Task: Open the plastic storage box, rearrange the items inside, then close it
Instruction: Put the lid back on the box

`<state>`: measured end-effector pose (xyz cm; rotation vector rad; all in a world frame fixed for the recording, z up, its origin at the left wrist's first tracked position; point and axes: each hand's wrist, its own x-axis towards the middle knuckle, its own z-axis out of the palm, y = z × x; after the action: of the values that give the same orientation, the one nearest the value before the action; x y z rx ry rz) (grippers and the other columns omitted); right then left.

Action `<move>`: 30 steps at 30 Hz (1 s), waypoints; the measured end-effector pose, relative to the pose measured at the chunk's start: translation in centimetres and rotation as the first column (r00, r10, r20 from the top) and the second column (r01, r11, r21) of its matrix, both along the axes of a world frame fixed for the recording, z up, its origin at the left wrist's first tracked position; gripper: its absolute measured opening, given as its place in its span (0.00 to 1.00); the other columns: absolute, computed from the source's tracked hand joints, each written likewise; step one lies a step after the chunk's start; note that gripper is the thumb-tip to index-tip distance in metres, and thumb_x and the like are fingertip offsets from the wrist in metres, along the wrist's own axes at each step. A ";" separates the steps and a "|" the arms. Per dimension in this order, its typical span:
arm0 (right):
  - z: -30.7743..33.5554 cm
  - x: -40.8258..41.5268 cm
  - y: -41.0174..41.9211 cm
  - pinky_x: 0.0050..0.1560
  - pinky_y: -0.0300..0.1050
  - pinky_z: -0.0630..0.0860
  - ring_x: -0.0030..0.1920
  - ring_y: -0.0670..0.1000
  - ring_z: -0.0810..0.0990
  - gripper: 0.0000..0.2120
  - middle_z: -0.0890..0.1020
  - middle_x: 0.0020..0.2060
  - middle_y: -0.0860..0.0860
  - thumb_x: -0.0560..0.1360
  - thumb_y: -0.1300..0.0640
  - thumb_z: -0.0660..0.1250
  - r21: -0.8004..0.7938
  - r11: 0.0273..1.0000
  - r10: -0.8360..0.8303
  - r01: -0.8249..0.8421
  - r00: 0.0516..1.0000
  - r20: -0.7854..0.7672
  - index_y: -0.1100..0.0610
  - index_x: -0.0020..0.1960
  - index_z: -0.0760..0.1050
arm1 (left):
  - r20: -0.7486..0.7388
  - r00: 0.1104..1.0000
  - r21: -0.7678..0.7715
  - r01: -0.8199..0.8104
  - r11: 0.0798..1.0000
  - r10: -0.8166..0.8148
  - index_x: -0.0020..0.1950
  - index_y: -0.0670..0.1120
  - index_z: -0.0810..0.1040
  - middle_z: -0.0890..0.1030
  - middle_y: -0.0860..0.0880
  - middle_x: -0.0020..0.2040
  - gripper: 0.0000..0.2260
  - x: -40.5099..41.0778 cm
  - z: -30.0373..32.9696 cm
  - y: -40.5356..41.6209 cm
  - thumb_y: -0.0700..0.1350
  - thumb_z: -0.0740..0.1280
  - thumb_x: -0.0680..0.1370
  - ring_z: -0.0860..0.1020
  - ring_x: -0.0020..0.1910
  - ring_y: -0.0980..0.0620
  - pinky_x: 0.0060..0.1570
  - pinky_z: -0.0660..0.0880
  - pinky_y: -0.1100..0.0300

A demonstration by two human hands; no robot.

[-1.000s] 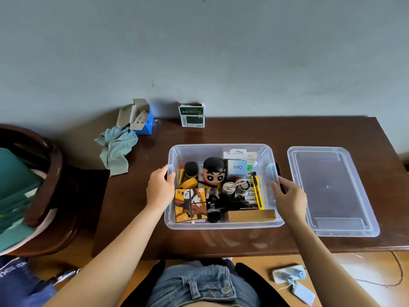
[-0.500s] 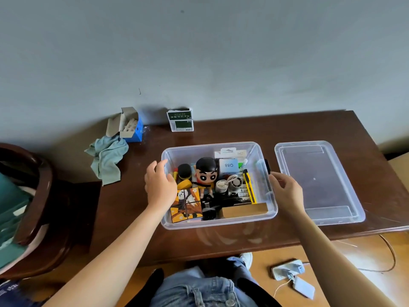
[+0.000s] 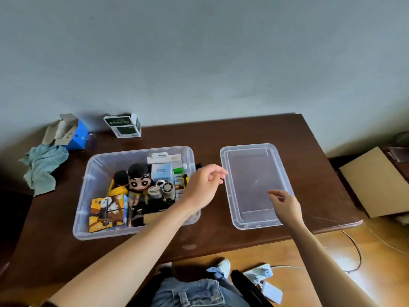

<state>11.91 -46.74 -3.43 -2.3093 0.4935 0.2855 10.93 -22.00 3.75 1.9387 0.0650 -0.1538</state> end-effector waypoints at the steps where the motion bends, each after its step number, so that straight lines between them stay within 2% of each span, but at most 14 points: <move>1: -0.3 0.2 -1.6 0.38 0.43 0.73 0.37 0.51 0.77 0.11 0.82 0.50 0.53 0.77 0.55 0.62 -0.006 1.000 -0.011 0.011 1.000 -0.016 0.53 0.57 0.79 | -0.036 0.998 -0.001 0.056 0.998 -0.056 0.52 0.46 0.80 0.82 0.49 0.48 0.12 0.2 -0.3 -2.0 0.36 0.58 0.79 0.80 0.46 0.55 0.47 0.75 0.66; 4: -1.2 0.6 -4.7 0.32 0.42 0.71 0.31 0.50 0.76 0.13 0.82 0.47 0.54 0.77 0.57 0.61 -0.019 0.999 -0.032 0.031 0.999 -0.038 0.54 0.59 0.77 | -0.183 0.964 0.057 0.208 0.977 -0.194 0.59 0.46 0.78 0.80 0.49 0.57 0.12 0.5 -2.2 -6.4 0.41 0.58 0.81 0.78 0.55 0.53 0.57 0.74 0.62; 5: -1.6 0.7 -5.5 0.34 0.42 0.72 0.34 0.51 0.78 0.14 0.81 0.49 0.55 0.77 0.57 0.60 -0.028 0.999 -0.027 0.026 0.999 -0.047 0.55 0.60 0.76 | -0.238 0.948 0.081 0.236 0.968 -0.211 0.61 0.46 0.77 0.79 0.49 0.60 0.12 0.6 -3.1 -7.4 0.42 0.57 0.82 0.77 0.58 0.53 0.59 0.72 0.61; 7: -2.4 0.8 -6.9 0.46 0.45 0.74 0.49 0.55 0.79 0.15 0.79 0.57 0.57 0.77 0.56 0.61 -0.035 0.999 -0.017 0.014 0.997 -0.076 0.56 0.63 0.74 | -0.334 0.922 0.140 0.252 0.958 -0.194 0.64 0.47 0.75 0.76 0.47 0.64 0.14 0.7 -4.8 -9.0 0.41 0.56 0.81 0.74 0.62 0.51 0.60 0.69 0.61; 8: -2.7 0.8 -7.4 0.52 0.47 0.74 0.55 0.56 0.78 0.16 0.77 0.60 0.57 0.77 0.56 0.62 -0.042 0.999 -0.017 0.013 0.996 -0.089 0.56 0.64 0.74 | -0.363 0.917 0.177 0.242 0.954 -0.165 0.65 0.47 0.74 0.74 0.46 0.66 0.14 0.6 -5.6 -9.4 0.41 0.57 0.81 0.74 0.62 0.50 0.59 0.69 0.62; 10: -3.4 1.1 -8.3 0.58 0.52 0.74 0.59 0.58 0.76 0.18 0.75 0.64 0.57 0.76 0.57 0.62 -0.049 0.999 -0.027 0.021 0.991 -0.128 0.56 0.66 0.72 | -0.400 0.912 0.251 0.199 0.947 -0.086 0.66 0.47 0.73 0.71 0.45 0.67 0.15 0.7 -7.1 -10.2 0.41 0.58 0.80 0.77 0.58 0.47 0.56 0.71 0.60; 14: -4.4 1.5 -8.9 0.58 0.52 0.73 0.59 0.58 0.75 0.23 0.72 0.65 0.57 0.76 0.57 0.62 -0.041 0.998 -0.060 0.051 0.972 -0.228 0.59 0.70 0.66 | -0.509 0.856 0.350 0.110 0.930 0.091 0.71 0.47 0.66 0.65 0.42 0.68 0.18 0.7 -9.5 -10.8 0.42 0.59 0.80 0.76 0.56 0.40 0.59 0.75 0.51; 18: -5.0 1.8 -8.9 0.58 0.53 0.75 0.59 0.58 0.76 0.25 0.71 0.66 0.57 0.77 0.57 0.61 -0.004 0.997 -0.070 0.072 0.958 -0.280 0.60 0.72 0.62 | -0.589 0.794 0.291 0.035 0.956 0.151 0.73 0.48 0.63 0.62 0.42 0.68 0.21 0.4 -10.8 -11.2 0.40 0.59 0.80 0.77 0.53 0.43 0.47 0.76 0.59; 21: -5.5 2.1 -9.0 0.49 0.46 0.75 0.52 0.55 0.79 0.18 0.77 0.57 0.55 0.76 0.57 0.62 0.000 0.996 -0.083 0.086 0.954 -0.288 0.60 0.65 0.70 | -0.596 0.787 0.280 0.019 0.960 0.159 0.73 0.51 0.62 0.62 0.42 0.69 0.23 0.1 -11.3 -11.4 0.38 0.60 0.79 0.77 0.52 0.45 0.42 0.75 0.62; 22: -5.5 2.2 -9.0 0.42 0.43 0.73 0.43 0.53 0.79 0.09 0.80 0.46 0.54 0.76 0.57 0.62 -0.013 0.996 -0.083 0.083 0.954 -0.289 0.58 0.54 0.75 | -0.599 0.784 0.278 0.010 0.961 0.165 0.72 0.51 0.62 0.62 0.42 0.69 0.23 0.1 -11.2 -11.3 0.38 0.60 0.79 0.77 0.50 0.45 0.41 0.75 0.62; 23: -5.5 2.3 -9.1 0.34 0.41 0.69 0.32 0.50 0.75 0.07 0.77 0.33 0.51 0.76 0.57 0.62 -0.010 0.997 -0.079 0.080 0.958 -0.275 0.56 0.41 0.75 | -0.604 0.777 0.277 -0.004 0.961 0.177 0.72 0.52 0.62 0.62 0.42 0.68 0.23 0.1 -11.1 -11.2 0.38 0.60 0.79 0.78 0.49 0.45 0.41 0.76 0.61; 24: -5.6 2.3 -9.2 0.29 0.39 0.64 0.26 0.49 0.69 0.13 0.72 0.26 0.49 0.76 0.57 0.61 0.001 0.996 -0.087 0.090 0.963 -0.254 0.55 0.33 0.70 | -0.602 0.775 0.283 -0.017 0.959 0.192 0.72 0.52 0.63 0.63 0.42 0.68 0.23 0.1 -10.8 -11.0 0.38 0.61 0.79 0.78 0.48 0.45 0.41 0.76 0.61; 27: -5.0 2.4 -9.5 0.28 0.40 0.64 0.28 0.48 0.68 0.14 0.72 0.27 0.50 0.79 0.55 0.59 0.112 0.985 -0.098 0.128 0.966 -0.240 0.56 0.35 0.71 | -0.531 0.821 0.357 -0.010 0.934 0.212 0.72 0.53 0.62 0.65 0.43 0.68 0.22 0.4 -9.8 -10.2 0.41 0.61 0.80 0.77 0.49 0.48 0.39 0.75 0.65; 30: -3.0 2.8 -9.3 0.25 0.38 0.67 0.28 0.48 0.71 0.17 0.74 0.27 0.50 0.80 0.60 0.55 0.278 0.948 -0.109 0.156 0.978 -0.179 0.58 0.34 0.68 | -0.388 0.911 0.394 0.027 0.919 0.140 0.72 0.53 0.64 0.65 0.45 0.70 0.21 0.4 -8.3 -10.1 0.49 0.62 0.80 0.73 0.60 0.48 0.55 0.75 0.59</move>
<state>14.67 -56.06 -6.43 -1.9657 0.6406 0.4506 11.38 -32.08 -4.55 2.2717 0.4649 -0.5445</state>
